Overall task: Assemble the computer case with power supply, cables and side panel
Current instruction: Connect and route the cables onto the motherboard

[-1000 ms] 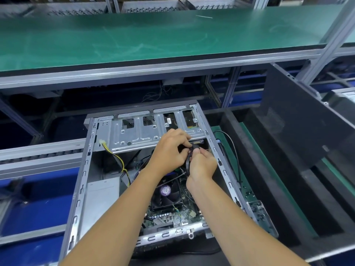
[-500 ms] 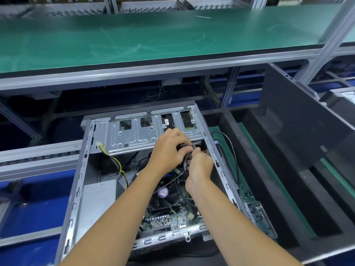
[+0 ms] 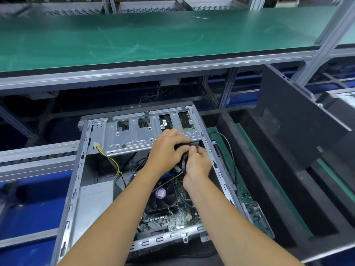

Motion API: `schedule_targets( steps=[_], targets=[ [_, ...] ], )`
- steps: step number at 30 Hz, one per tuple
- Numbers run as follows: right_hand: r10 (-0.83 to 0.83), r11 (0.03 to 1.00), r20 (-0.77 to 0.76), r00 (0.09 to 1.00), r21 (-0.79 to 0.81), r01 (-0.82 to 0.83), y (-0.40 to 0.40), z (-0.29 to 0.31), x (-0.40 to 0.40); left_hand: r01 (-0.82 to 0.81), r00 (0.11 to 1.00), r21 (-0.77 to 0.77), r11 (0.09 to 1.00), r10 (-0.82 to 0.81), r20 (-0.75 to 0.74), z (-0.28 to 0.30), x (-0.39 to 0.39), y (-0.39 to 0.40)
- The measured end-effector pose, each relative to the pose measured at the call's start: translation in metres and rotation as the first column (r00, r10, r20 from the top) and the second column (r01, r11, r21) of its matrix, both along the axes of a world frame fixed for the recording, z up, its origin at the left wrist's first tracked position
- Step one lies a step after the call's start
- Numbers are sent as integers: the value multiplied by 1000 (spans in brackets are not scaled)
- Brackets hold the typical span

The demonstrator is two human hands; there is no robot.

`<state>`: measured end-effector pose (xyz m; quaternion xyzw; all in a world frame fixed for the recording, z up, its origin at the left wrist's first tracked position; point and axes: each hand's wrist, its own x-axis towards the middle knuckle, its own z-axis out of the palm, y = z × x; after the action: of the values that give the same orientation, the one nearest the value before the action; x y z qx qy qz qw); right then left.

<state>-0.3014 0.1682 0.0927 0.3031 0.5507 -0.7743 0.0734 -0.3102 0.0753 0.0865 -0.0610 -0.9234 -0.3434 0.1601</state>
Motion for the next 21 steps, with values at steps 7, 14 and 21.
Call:
schedule_targets(
  steps=[7,14,21],
  targets=[
    [71,997,53,996,34,-73,5,-1,1,5,1000,-52,999,-6,-13,0,0,0],
    [71,996,59,996,47,-74,4,-3,0,22,999,-96,995,-27,-46,0,0,0],
    [110,990,53,992,77,-114,6,-2,0,11,999,-75,997,-15,-51,0,1,2]
  ],
)
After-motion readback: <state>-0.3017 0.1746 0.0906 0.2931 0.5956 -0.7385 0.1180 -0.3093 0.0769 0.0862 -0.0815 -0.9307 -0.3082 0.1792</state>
